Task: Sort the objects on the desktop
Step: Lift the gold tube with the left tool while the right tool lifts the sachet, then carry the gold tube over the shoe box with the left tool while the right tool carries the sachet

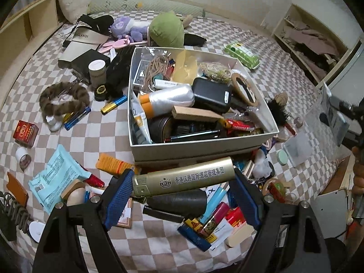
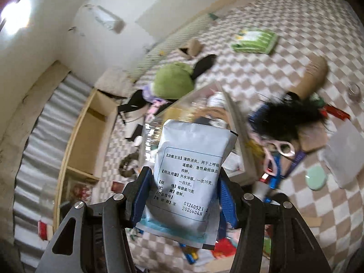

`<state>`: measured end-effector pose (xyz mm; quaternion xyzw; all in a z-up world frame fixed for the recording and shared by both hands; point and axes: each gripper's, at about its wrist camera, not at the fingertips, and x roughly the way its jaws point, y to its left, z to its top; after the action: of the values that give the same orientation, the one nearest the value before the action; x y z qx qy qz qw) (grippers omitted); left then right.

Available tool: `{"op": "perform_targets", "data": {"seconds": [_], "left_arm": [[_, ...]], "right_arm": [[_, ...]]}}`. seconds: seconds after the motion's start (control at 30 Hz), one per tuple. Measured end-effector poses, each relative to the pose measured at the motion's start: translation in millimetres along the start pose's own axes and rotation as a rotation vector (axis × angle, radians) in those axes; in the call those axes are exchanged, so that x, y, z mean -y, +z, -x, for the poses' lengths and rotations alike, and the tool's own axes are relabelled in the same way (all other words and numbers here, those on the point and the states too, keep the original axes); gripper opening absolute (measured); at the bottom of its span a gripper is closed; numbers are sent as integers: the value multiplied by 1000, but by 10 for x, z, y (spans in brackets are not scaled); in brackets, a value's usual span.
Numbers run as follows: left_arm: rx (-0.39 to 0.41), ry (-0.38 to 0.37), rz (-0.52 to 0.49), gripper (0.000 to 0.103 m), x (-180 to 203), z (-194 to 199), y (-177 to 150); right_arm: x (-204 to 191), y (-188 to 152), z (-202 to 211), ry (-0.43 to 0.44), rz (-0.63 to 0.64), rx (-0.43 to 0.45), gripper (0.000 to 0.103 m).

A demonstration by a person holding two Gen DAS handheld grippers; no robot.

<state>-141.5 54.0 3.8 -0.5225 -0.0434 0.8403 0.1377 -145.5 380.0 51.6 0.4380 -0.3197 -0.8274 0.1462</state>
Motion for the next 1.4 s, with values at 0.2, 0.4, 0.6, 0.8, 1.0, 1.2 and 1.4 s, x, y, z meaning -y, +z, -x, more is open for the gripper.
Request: {"op": "perform_targets", "data": {"seconds": [0.2, 0.4, 0.6, 0.8, 1.0, 1.2, 1.4], "left_arm": [[21, -6, 25, 85, -56, 35, 43], [40, 10, 8, 85, -54, 20, 144], [73, 33, 11, 85, -43, -26, 374], [87, 14, 69, 85, 20, -193, 708], [86, -1, 140, 85, 82, -458, 1019], [83, -5, 202, 85, 133, -727, 1313], [64, 74, 187, 84, 35, -1001, 1431]], "right_arm": [[-422, 245, -273, 56, 40, 17, 57], [-557, 430, -754, 95, 15, -3, 57], [-455, 541, -1239, 71, 19, -54, 57], [-340, 606, -1531, 42, 30, -91, 57], [-186, 647, -1562, 14, 21, -101, 57], [-80, 696, -1505, -1, 15, -86, 57], [22, 738, -1561, -30, 5, -87, 57]]}}
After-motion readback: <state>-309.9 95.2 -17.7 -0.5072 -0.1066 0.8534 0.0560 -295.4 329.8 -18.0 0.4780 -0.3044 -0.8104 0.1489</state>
